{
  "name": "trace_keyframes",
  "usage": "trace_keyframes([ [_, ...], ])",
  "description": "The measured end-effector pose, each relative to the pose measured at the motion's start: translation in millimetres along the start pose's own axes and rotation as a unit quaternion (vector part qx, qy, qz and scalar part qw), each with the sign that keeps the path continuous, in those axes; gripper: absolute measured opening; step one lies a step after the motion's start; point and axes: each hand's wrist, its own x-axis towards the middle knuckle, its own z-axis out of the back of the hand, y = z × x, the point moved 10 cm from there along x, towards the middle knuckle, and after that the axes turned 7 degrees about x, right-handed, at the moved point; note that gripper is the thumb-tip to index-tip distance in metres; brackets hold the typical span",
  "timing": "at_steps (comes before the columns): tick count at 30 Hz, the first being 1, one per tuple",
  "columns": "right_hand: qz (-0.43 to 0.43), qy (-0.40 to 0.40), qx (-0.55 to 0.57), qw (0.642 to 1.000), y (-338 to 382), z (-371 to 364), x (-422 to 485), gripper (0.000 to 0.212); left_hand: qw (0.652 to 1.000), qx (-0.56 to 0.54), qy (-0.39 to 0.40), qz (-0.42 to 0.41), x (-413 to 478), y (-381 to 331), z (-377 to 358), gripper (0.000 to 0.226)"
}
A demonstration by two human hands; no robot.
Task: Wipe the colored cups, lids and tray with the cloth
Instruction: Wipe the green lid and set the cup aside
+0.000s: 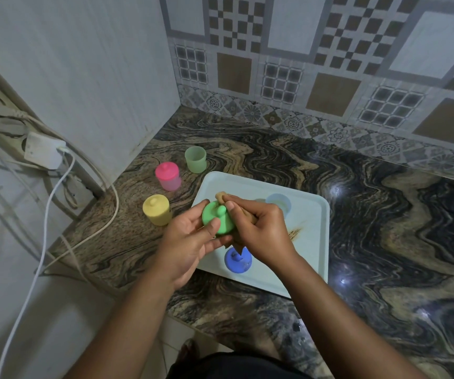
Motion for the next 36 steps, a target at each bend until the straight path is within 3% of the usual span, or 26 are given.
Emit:
trace_keyframes([
  [4,-0.013,-0.028,0.079,0.996,1.0,5.8,-3.1,0.026,0.996,-0.023,-0.090,-0.011,1.6,-3.9,14.3,0.044],
  [7,0.012,-0.018,0.070,0.997,4.9,2.8,-12.5,0.027,0.992,-0.035,-0.123,-0.017,2.1,-8.3,21.0,0.044],
  [11,0.066,-0.005,0.000,0.998,10.1,-2.5,-20.9,0.029,0.994,-0.031,-0.099,-0.030,0.3,-11.2,11.5,0.053],
  [17,0.137,-0.028,-0.053,0.989,19.6,2.7,-20.7,0.026,0.995,-0.019,-0.086,-0.053,-2.3,-13.3,8.2,0.045],
  [22,0.053,-0.036,0.022,0.998,16.2,12.4,-8.8,0.025,0.998,-0.001,-0.055,-0.040,-6.7,-13.7,1.1,0.038],
  [27,-0.012,-0.012,0.063,0.998,3.7,3.2,-7.5,0.034,0.998,0.016,-0.039,-0.052,-9.9,-13.8,-10.4,0.050],
  [33,-0.011,-0.007,0.103,0.995,3.8,1.5,-17.9,0.031,0.989,-0.022,-0.128,-0.070,-7.7,-16.3,8.7,0.043],
  [36,-0.011,-0.009,0.093,0.996,1.8,-4.1,-20.5,0.038,0.991,0.006,-0.100,-0.086,-9.0,-21.8,-1.5,0.055],
])
